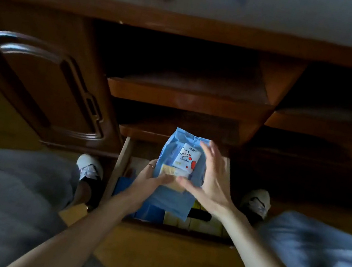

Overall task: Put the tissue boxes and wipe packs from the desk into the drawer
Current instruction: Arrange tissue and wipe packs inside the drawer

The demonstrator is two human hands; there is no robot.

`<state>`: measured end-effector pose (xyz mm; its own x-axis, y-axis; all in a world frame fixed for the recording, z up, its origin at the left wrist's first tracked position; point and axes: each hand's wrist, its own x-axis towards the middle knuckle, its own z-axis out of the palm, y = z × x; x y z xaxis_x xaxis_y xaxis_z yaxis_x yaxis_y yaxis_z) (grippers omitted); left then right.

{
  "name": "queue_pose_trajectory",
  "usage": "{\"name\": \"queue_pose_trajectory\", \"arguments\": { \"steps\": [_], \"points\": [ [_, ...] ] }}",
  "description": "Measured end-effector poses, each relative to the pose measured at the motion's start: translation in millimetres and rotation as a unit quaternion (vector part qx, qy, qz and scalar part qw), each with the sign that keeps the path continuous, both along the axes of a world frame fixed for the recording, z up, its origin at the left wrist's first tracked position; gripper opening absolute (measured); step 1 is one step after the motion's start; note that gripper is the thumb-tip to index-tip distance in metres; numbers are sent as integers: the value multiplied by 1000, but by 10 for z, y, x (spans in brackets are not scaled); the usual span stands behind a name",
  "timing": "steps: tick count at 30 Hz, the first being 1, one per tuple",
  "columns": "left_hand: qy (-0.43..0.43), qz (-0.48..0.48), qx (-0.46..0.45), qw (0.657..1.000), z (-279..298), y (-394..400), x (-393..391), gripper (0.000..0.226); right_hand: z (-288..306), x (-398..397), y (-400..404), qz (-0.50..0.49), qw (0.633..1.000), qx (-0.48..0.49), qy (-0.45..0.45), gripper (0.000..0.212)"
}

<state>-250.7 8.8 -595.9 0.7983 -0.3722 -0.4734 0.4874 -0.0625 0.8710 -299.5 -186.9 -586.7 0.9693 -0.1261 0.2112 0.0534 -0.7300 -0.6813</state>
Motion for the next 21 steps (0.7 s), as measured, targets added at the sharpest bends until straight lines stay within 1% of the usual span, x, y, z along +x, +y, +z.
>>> {"name": "queue_pose_trajectory", "arguments": {
  "steps": [2, 4, 7, 8, 10, 12, 13, 14, 17, 21],
  "points": [
    [8, -2, 22, 1000, -170, 27, -17, 39, -184, -9, 73, 96, 989, -58, 92, 104],
    [20, 6, 41, 999, -297, 77, -34, 35, -330, 4, 118, 121, 976, -86, 159, 102],
    [39, 4, 65, 997, -426, 187, -62, 35, -461, 44, 156, 135, 966, -78, 207, 95],
    [42, 0, 69, 997, -455, 219, -72, 38, -496, 62, 184, 138, 965, -59, 217, 87],
    [48, -6, 71, 996, -500, 261, -72, 47, -543, 105, 265, 108, 967, 26, 229, 60],
    [49, -12, 70, 996, -548, 274, -63, 43, -594, 170, 331, 44, 968, 105, 224, 33],
    [49, -15, 69, 996, -575, 273, -60, 39, -617, 196, 352, 18, 968, 115, 221, 26],
    [50, -16, 68, 996, -597, 267, -61, 37, -641, 210, 364, -4, 967, 121, 224, 26],
    [48, -18, 64, 997, -640, 233, -64, 37, -717, 222, 361, -54, 956, 157, 242, 41],
    [48, -14, 66, 997, -660, 177, -24, 39, -816, 229, 272, -76, 951, 187, 235, 84]
  ]
}}
